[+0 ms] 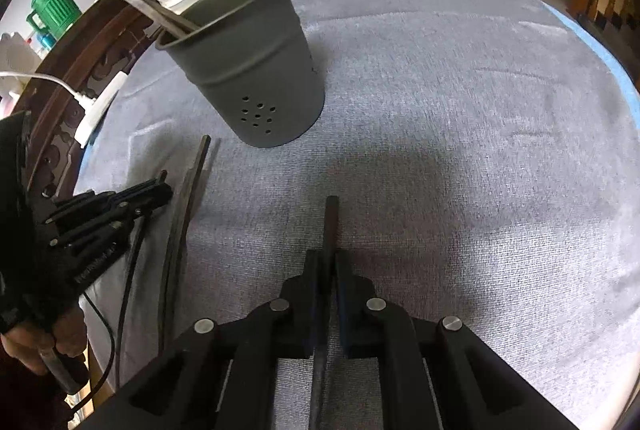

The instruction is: Organize utensils

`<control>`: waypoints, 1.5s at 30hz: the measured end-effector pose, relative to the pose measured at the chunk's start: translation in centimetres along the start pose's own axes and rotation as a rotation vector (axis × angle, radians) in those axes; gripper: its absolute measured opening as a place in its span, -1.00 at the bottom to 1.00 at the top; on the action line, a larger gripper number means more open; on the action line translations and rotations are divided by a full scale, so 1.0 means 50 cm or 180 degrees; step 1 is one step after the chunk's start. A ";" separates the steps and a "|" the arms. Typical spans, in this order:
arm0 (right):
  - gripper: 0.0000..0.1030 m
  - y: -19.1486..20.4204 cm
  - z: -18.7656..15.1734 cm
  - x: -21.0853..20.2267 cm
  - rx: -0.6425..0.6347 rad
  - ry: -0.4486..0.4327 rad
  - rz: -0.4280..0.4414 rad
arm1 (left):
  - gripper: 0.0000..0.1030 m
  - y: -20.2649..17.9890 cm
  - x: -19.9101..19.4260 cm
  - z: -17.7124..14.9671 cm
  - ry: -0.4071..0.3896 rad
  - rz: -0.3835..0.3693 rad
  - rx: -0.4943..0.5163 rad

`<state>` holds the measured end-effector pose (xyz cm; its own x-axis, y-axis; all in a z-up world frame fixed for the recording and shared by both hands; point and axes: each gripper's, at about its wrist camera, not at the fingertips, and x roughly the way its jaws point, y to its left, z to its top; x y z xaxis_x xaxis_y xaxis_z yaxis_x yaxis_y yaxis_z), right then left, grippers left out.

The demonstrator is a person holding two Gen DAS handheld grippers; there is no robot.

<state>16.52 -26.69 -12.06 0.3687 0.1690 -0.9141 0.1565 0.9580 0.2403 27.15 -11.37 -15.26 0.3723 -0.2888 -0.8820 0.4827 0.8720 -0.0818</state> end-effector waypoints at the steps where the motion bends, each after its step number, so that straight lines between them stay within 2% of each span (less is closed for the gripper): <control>1: -0.84 -0.001 0.000 0.000 0.0019 -0.0004 0.0015 | -0.88 0.009 -0.003 0.001 -0.0013 -0.0048 -0.0062; 8: -0.86 0.001 0.006 -0.010 0.0104 -0.0096 0.0254 | -0.89 0.039 -0.037 0.006 -0.0164 -0.0215 -0.0237; 16: -0.86 0.012 0.014 -0.050 0.0050 -0.0379 0.0398 | -0.89 0.043 -0.099 0.034 -0.0395 -0.0216 -0.0200; 19: -0.86 0.011 0.017 -0.048 0.0058 -0.0343 0.0363 | -0.89 0.039 -0.096 0.034 -0.0267 -0.0047 -0.0127; 24: -0.86 0.009 0.010 -0.031 0.0089 -0.0250 0.0304 | -0.89 0.053 -0.057 0.008 0.0050 -0.0096 -0.0178; 26: -0.86 0.006 0.009 -0.022 0.0122 -0.0215 0.0305 | -0.88 0.052 -0.048 0.001 0.0127 -0.0210 -0.0161; 28: -0.86 0.004 0.007 -0.018 0.0124 -0.0195 0.0296 | -0.78 0.050 -0.035 -0.001 0.0208 -0.0270 -0.0148; 33: -0.86 0.001 0.003 -0.013 0.0130 -0.0165 0.0279 | -0.75 0.052 -0.007 0.013 0.0292 -0.0313 -0.0210; 38: -0.86 -0.005 0.006 -0.007 0.0160 -0.0140 0.0291 | -0.75 0.049 0.018 0.023 0.0409 -0.0247 -0.0175; 45: -0.86 0.004 0.011 -0.025 0.0088 -0.0268 0.0367 | -0.80 0.068 0.013 0.036 0.0431 -0.0279 -0.0234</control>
<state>16.58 -26.81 -10.68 0.4610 0.2564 -0.8496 0.1335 0.9264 0.3520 30.46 -9.33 -15.29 0.2187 -0.3135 -0.9241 0.4476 0.8737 -0.1905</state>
